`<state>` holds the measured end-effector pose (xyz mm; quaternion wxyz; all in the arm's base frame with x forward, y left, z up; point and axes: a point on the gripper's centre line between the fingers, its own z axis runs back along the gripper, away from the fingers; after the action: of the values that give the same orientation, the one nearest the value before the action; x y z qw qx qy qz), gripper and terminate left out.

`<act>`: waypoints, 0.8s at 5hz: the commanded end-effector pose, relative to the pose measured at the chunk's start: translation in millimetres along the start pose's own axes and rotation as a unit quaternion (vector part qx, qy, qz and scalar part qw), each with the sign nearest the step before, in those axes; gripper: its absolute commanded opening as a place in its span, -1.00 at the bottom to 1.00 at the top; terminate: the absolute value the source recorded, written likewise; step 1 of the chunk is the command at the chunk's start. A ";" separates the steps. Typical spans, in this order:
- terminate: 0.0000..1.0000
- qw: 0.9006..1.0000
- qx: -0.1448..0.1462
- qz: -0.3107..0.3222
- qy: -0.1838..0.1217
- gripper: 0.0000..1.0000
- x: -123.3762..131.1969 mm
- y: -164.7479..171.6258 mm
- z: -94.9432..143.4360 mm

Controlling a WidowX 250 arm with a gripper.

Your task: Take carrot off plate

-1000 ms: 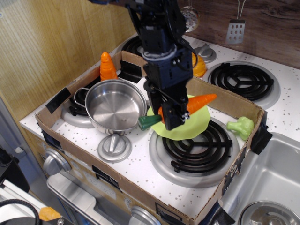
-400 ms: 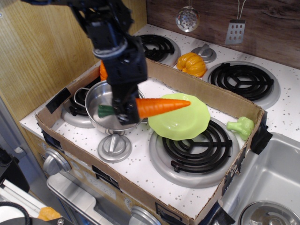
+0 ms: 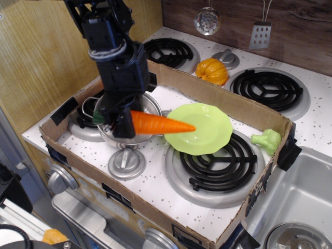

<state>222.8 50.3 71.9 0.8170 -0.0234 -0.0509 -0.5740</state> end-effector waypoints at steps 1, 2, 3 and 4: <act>-1.00 0.989 0.084 -0.113 0.041 -1.00 -17.3 0.3 15.2; -1.00 0.986 0.083 -0.138 0.036 -1.00 -25.2 1.1 5.9; -1.00 0.978 0.107 -0.177 0.033 -1.00 -26.3 5.0 -3.0; -1.00 0.975 0.124 -0.180 0.039 -1.00 -29.1 -1.1 -11.1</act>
<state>198.3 68.4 46.5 0.7027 0.0949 -0.0886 -0.6996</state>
